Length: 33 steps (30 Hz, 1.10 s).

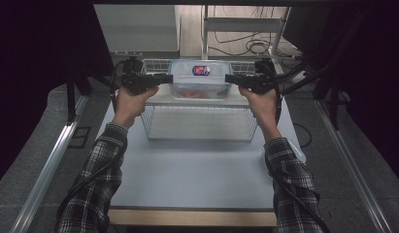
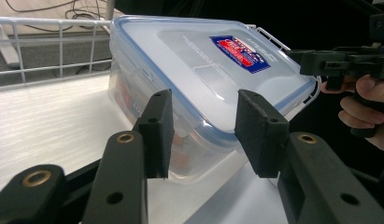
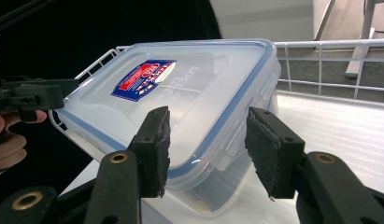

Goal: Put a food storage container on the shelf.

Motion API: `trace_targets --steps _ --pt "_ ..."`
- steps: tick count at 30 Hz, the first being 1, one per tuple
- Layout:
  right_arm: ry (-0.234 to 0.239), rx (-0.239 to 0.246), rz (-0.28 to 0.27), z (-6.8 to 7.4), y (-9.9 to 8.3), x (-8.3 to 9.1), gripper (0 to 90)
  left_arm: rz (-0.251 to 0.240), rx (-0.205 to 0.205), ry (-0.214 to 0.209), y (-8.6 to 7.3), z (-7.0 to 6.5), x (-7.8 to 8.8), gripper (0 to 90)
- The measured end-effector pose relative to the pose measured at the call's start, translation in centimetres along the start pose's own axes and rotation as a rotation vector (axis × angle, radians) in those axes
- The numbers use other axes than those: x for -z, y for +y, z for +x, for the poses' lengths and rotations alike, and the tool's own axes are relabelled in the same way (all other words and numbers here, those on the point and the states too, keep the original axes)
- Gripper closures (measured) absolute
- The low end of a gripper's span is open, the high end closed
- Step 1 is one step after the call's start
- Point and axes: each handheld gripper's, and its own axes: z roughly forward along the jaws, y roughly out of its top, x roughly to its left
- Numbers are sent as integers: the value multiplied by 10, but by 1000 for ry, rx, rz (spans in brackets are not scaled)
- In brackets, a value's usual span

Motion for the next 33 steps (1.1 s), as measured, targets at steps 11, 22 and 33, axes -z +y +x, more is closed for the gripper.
trace_targets --steps 11,22,33 --pt "31 29 -17 3 -1 12 419 -5 -98 19 -4 -11 10 304" --pt "53 90 -12 8 -16 18 251 0 -165 27 -30 -15 23 121" --pt "70 137 -21 15 -32 24 125 41 -223 48 -55 -28 23 38"
